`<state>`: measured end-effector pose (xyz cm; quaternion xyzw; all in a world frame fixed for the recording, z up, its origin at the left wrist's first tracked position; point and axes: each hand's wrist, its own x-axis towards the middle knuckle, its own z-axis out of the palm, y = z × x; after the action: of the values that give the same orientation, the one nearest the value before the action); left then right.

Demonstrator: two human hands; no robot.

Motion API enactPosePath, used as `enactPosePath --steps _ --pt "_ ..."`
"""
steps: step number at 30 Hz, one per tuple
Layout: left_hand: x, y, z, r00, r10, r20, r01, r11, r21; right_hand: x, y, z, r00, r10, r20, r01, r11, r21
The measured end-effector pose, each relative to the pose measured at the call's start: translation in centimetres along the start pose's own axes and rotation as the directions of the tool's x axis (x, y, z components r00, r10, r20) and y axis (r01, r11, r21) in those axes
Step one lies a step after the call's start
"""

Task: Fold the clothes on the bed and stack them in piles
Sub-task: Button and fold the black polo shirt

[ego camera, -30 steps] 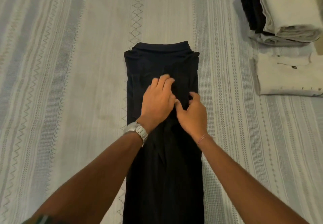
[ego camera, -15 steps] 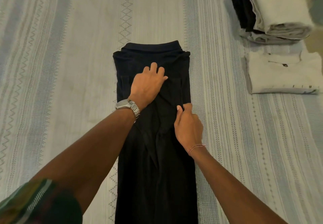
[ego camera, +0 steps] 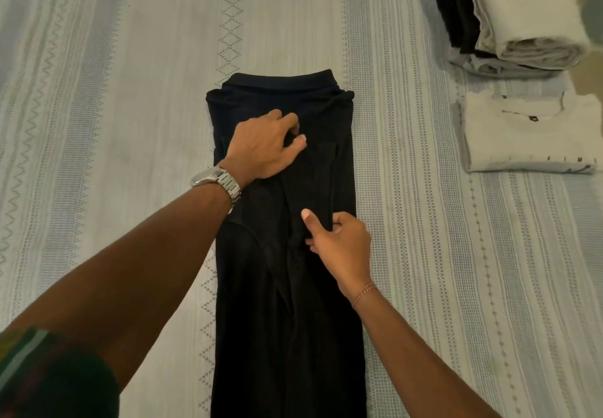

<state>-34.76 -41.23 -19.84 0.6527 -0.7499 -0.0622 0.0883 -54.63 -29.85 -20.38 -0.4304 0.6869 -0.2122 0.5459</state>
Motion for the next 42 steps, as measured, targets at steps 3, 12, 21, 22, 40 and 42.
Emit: enactPosePath --steps 3,12,21,22,40,42 --pt "-0.2 -0.7 -0.7 0.998 0.006 0.055 -0.006 1.000 0.014 -0.9 0.1 0.6 0.994 0.081 0.069 -0.092 0.981 0.173" --pt "0.5 -1.2 -1.2 0.987 0.023 0.158 -0.041 0.993 0.111 -1.9 -1.4 0.7 0.956 0.124 0.264 -0.214 0.914 0.346" --pt "0.3 -0.2 -0.9 1.000 0.014 0.026 -0.019 0.972 0.234 -1.1 -1.3 1.6 0.989 0.094 0.111 -0.100 0.994 0.048" --pt "0.0 0.0 -0.7 1.000 -0.015 0.012 0.012 0.974 0.228 -1.2 -1.1 1.7 0.995 0.075 0.069 -0.073 0.997 -0.026" --pt "-6.7 3.4 4.4 0.989 0.029 0.144 -0.051 0.988 0.147 3.3 2.7 1.5 0.841 -0.529 0.112 0.343 0.364 -0.866" --pt "-6.7 3.8 4.1 0.986 0.002 0.166 -0.025 0.990 0.136 3.0 2.4 1.5 0.844 -0.523 0.115 0.355 0.386 -0.851"
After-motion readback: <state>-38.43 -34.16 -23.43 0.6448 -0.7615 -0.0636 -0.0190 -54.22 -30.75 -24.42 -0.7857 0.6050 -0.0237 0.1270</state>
